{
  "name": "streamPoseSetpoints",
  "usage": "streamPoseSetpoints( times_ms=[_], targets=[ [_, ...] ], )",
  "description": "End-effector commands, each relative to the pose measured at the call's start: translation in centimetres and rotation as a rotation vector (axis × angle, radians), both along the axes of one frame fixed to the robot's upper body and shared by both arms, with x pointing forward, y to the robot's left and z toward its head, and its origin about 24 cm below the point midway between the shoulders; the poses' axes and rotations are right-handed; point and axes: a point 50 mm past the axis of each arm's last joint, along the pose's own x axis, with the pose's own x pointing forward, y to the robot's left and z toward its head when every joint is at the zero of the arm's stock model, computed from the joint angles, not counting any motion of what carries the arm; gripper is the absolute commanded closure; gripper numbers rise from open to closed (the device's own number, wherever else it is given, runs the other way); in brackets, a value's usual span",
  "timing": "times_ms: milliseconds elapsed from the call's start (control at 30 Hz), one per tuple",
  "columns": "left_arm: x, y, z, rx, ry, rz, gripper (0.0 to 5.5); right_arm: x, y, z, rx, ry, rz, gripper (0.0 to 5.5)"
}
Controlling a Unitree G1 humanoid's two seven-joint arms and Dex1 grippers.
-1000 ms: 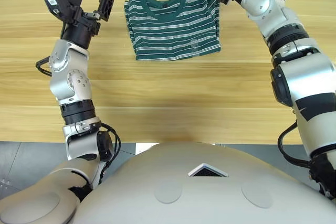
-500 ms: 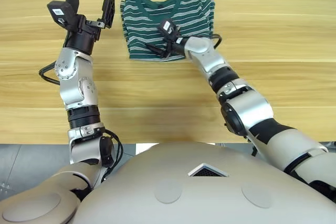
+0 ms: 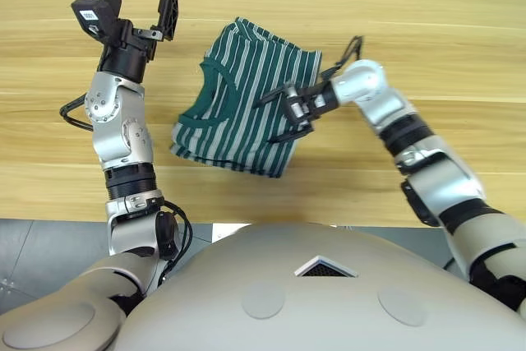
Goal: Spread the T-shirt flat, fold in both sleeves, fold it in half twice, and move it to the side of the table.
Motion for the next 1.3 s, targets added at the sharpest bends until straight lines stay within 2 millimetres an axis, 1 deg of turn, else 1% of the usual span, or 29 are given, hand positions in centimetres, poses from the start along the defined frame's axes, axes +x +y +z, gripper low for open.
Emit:
streamPoseSetpoints(
  times_ms=[33,67,133,167,200,233,267,300,367,400,433,467,533,600,667,733,767,800,833,867,900,1033,1200,1233,1267,1300],
  targets=[
    [0.8,-2.3,1.4,0.109,-0.055,-0.102,0.12,0.4,-2.0,4.0,0.169,-0.098,-0.109,1.51],
    [0.7,-2.7,1.5,0.136,-0.061,-0.126,0.12,-0.4,-1.9,4.2,0.221,-0.055,-0.105,1.51],
    [-0.3,-3.3,1.4,0.351,-0.110,-0.205,0.12,-2.3,-3.4,4.5,0.288,0.049,-0.101,1.51],
    [-1.4,-2.9,1.2,0.465,-0.134,-0.272,0.12,-3.0,-4.6,4.3,0.277,0.063,-0.116,1.51],
    [-2.7,-2.0,0.7,0.578,-0.132,-0.364,0.12,-3.7,-5.9,4.0,0.245,0.074,-0.125,1.51],
    [-4.1,-0.8,0.2,0.674,-0.112,-0.451,0.12,-4.3,-7.3,3.6,0.202,0.092,-0.134,1.51],
    [-5.4,0.9,-0.4,0.799,-0.062,-0.522,0.12,-4.7,-8.7,3.0,0.137,0.100,-0.152,1.51],
    [-6.8,3.1,-0.9,0.892,0.037,-0.607,0.12,-5.3,-10.1,2.0,0.048,0.118,-0.162,1.51],
    [-8.7,6.8,-0.6,1.002,0.185,-0.690,0.12,-6.4,-11.9,0.6,-0.092,0.132,-0.168,1.51],
    [-9.4,8.1,-0.2,1.037,0.242,-0.692,0.12,-6.6,-12.2,0.3,-0.124,0.123,-0.163,1.51],
    [-10.2,9.2,0.1,1.079,0.300,-0.701,0.12,-6.4,-11.9,0.1,-0.123,0.094,-0.162,1.51],
    [-10.6,9.8,0.4,1.110,0.328,-0.707,0.12,-6.2,-11.4,-0.1,-0.118,0.063,-0.162,1.51],
    [-11.1,8.9,0.2,1.158,0.327,-0.776,0.12,-6.0,-10.3,-0.6,-0.099,0.002,-0.158,1.51],
    [-11.4,7.2,-1.4,1.196,0.321,-0.875,0.12,-5.8,-9.0,-1.0,-0.078,-0.049,-0.146,1.51],
    [-11.6,5.7,-2.9,1.206,0.295,-0.943,0.12,-5.8,-7.9,-1.4,-0.062,-0.064,-0.125,1.51],
    [-11.3,3.9,-3.6,1.181,0.182,-0.962,0.12,-6.1,-7.0,-1.5,-0.034,-0.063,-0.106,1.51],
    [-11.3,3.1,-3.8,1.161,0.140,-0.975,0.10,-6.2,-6.7,-1.5,-0.024,-0.064,-0.102,1.72],
    [-11.5,2.4,-4.1,1.157,0.110,-0.996,0.29,-6.2,-6.5,-1.5,-0.017,-0.069,-0.100,1.84],
    [-11.7,2.0,-4.4,1.163,0.092,-1.022,0.37,-6.3,-6.3,-1.5,-0.009,-0.077,-0.098,1.99],
    [-11.7,1.8,-4.6,1.168,0.078,-1.031,0.61,-6.3,-6.1,-1.4,-0.003,-0.084,-0.097,2.25],
    [-11.6,1.7,-4.7,1.176,0.063,-1.029,0.70,-6.3,-5.9,-1.3,0.004,-0.090,-0.096,2.37],
    [-11.3,2.0,-4.8,1.193,0.027,-1.020,1.34,-6.7,-5.4,-1.2,0.018,-0.105,-0.089,3.07],
    [-11.0,1.2,-5.2,1.177,-0.012,-1.040,2.13,-6.5,-4.7,-1.1,0.027,-0.132,-0.096,3.92],
    [-11.1,1.1,-5.5,1.168,-0.014,-1.047,2.19,-6.5,-4.7,-1.2,0.028,-0.134,-0.096,4.00],
    [-11.1,0.9,-5.6,1.159,-0.014,-1.055,2.43,-6.5,-4.6,-1.2,0.028,-0.135,-0.096,4.23],
    [-11.2,0.8,-5.8,1.152,-0.014,-1.062,2.49,-6.4,-4.6,-1.2,0.029,-0.136,-0.097,4.30]
  ],
)
